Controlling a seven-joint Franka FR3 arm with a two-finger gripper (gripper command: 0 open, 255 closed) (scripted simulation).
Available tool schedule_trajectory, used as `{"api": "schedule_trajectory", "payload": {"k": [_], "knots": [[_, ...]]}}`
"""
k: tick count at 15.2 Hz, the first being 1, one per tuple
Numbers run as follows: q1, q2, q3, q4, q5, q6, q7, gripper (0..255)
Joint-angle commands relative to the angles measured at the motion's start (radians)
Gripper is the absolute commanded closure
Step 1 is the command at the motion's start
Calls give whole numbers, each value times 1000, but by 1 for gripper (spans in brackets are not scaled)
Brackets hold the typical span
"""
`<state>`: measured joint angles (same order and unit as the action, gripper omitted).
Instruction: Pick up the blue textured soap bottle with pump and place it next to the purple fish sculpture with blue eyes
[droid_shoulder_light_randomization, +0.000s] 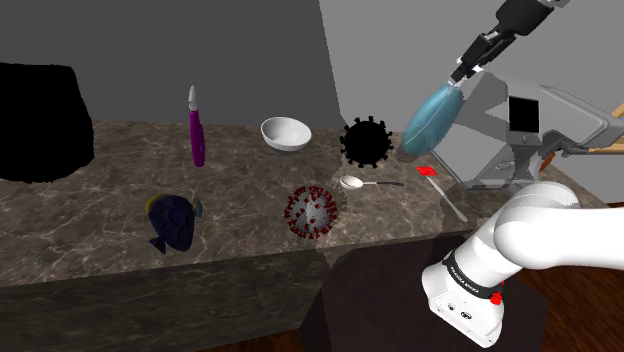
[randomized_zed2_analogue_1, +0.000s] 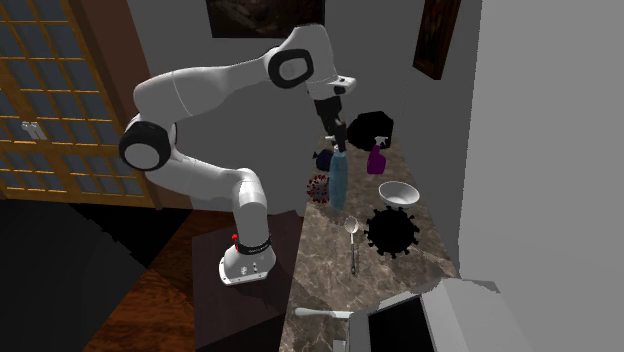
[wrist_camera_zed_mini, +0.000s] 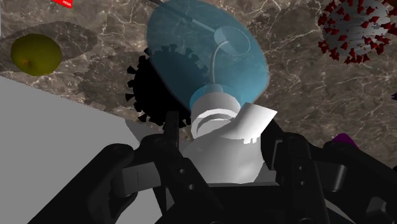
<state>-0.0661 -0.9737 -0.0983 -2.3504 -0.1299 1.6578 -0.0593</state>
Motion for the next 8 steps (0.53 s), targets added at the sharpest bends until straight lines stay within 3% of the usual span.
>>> {"api": "schedule_trajectory", "payload": {"k": [1,8], "knots": [[1,13,2,38,2,-24,-2,255],[4,65,7,164,8,-98,-7,255]]}}
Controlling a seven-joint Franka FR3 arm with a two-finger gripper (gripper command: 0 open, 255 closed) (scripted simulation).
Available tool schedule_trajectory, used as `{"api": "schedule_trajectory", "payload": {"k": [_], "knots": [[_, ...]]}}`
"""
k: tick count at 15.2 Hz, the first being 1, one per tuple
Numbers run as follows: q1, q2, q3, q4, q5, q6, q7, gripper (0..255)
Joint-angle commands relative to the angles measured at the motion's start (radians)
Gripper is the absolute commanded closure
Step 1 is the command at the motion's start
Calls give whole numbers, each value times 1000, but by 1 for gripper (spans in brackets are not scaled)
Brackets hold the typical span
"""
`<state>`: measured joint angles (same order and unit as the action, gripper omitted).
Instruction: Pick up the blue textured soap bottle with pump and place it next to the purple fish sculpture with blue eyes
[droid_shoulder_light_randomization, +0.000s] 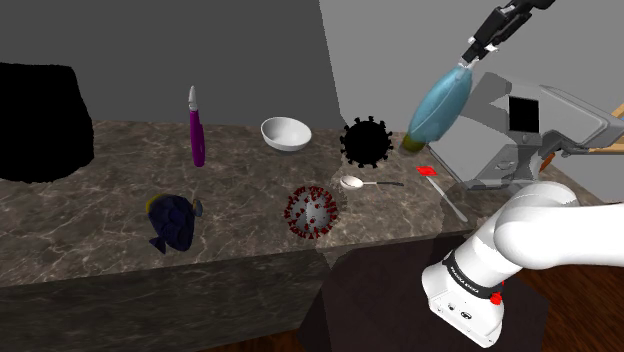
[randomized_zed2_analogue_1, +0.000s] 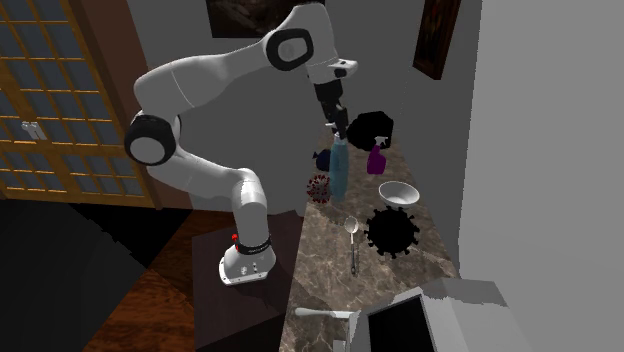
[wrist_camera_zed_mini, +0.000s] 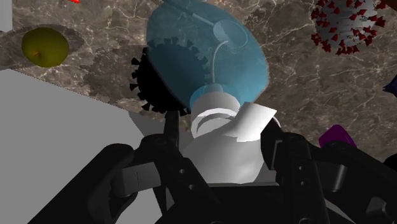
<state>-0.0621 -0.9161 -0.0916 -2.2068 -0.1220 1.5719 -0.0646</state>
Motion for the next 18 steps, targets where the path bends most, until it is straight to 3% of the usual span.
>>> {"api": "schedule_trajectory", "payload": {"k": [1,12,18], "knots": [[1,16,1,39,1,-23,-3,255],[5,106,6,245,9,-138,-12,255],[19,163,136,273,70,-120,125,255]]}}
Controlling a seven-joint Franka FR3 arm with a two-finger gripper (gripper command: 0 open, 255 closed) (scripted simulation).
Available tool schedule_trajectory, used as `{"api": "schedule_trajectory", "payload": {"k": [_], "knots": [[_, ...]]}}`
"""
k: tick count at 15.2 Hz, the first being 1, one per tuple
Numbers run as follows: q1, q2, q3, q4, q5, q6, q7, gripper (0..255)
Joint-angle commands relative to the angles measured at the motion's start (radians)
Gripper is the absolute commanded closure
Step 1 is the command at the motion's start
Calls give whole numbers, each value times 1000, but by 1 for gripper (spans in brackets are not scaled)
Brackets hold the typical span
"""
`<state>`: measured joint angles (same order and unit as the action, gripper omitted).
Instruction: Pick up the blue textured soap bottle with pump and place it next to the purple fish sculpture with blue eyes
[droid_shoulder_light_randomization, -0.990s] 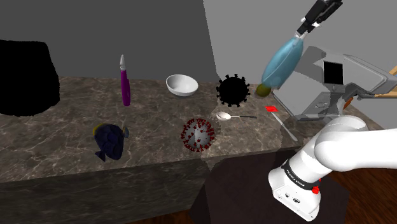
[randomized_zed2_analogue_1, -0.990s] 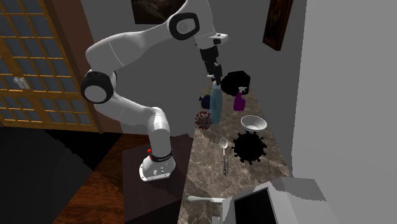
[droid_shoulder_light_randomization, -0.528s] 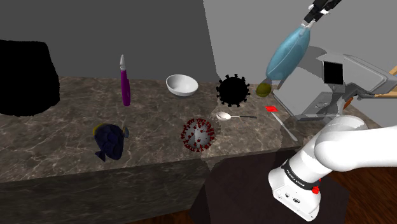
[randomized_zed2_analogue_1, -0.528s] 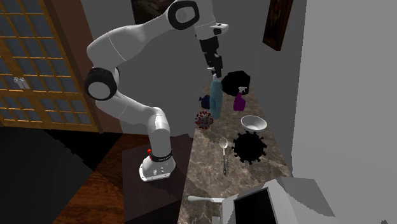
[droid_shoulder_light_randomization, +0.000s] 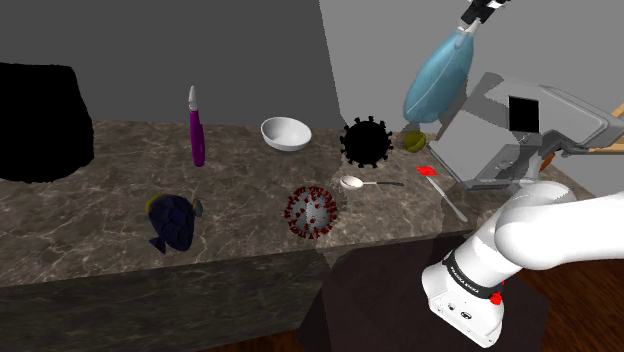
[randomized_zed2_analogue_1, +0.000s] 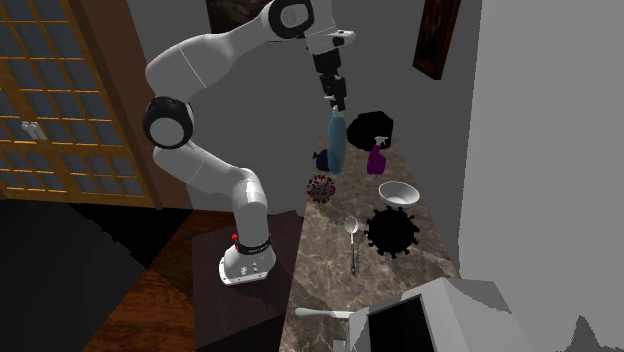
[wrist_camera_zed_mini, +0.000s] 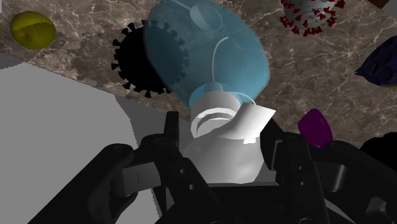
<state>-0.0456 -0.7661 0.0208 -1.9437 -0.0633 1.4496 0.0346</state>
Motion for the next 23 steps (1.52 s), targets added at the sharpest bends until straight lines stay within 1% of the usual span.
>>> {"api": "schedule_trajectory", "payload": {"k": [1,8,14,19,21,23], "knots": [[4,26,45,19,20,5,49,255],[12,142,199,111,65,24,208,255],[8,281,340,238,68,31,351,255],[3,432,473,386,28,20,483,255],[3,506,534,459,-6,9,542,255],[10,591,599,541,-55,-10,606,255]]}}
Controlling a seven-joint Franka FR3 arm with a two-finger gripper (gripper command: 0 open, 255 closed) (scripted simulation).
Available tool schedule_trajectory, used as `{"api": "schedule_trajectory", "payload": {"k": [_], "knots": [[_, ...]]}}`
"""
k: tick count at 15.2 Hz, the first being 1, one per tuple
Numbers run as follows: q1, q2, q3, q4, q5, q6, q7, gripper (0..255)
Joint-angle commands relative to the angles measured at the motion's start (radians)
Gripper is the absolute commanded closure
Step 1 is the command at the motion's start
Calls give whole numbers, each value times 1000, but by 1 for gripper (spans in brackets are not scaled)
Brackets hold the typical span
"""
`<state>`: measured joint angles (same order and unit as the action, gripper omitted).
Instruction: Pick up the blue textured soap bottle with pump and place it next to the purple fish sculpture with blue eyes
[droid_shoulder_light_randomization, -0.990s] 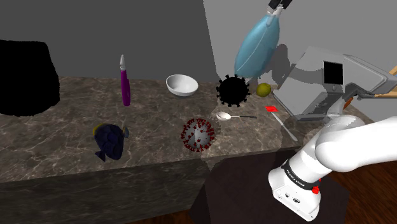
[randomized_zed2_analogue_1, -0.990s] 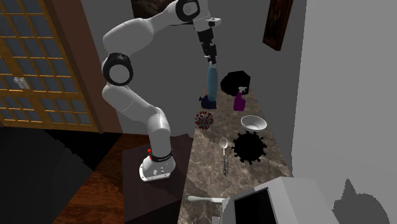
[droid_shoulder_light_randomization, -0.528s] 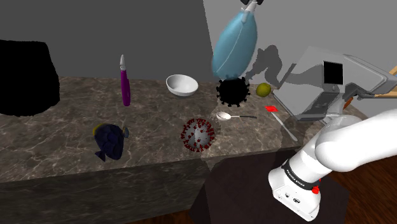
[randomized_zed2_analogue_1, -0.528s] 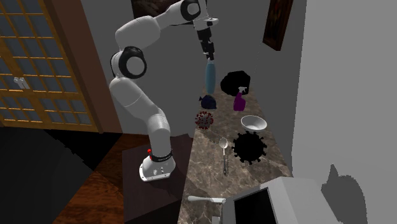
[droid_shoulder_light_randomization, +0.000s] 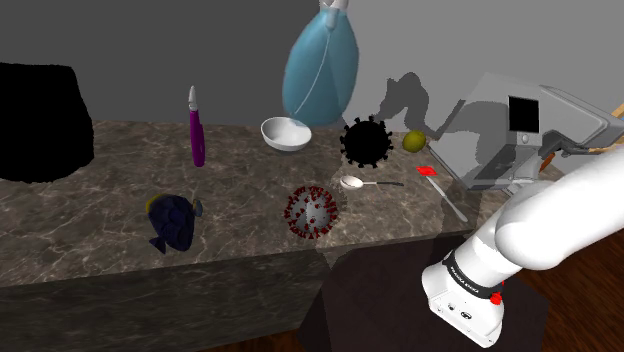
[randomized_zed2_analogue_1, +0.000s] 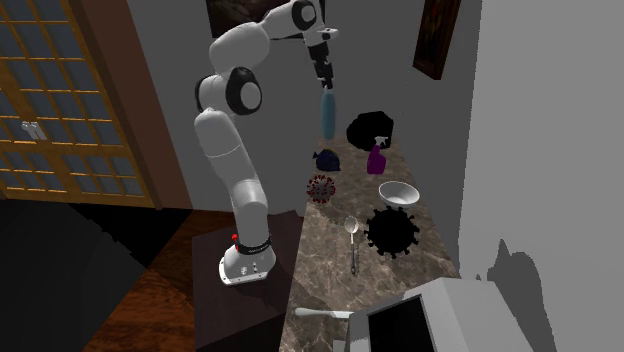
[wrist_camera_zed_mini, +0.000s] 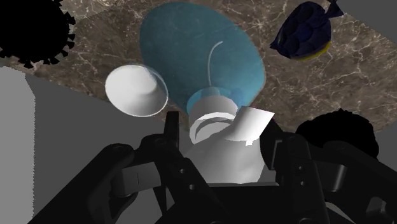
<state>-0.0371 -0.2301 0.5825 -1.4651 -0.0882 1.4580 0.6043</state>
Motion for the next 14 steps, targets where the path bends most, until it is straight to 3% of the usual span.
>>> {"api": "schedule_trajectory", "payload": {"k": [1,3,5,7,8,14], "knots": [[8,103,72,109,-63,-31,70,255],[38,213,141,213,-146,-66,142,255],[104,341,199,340,-256,-120,214,255],[220,484,230,502,-390,-195,272,255],[344,603,232,665,-505,-269,292,255],[204,470,224,390,-364,-99,304,255]]}}
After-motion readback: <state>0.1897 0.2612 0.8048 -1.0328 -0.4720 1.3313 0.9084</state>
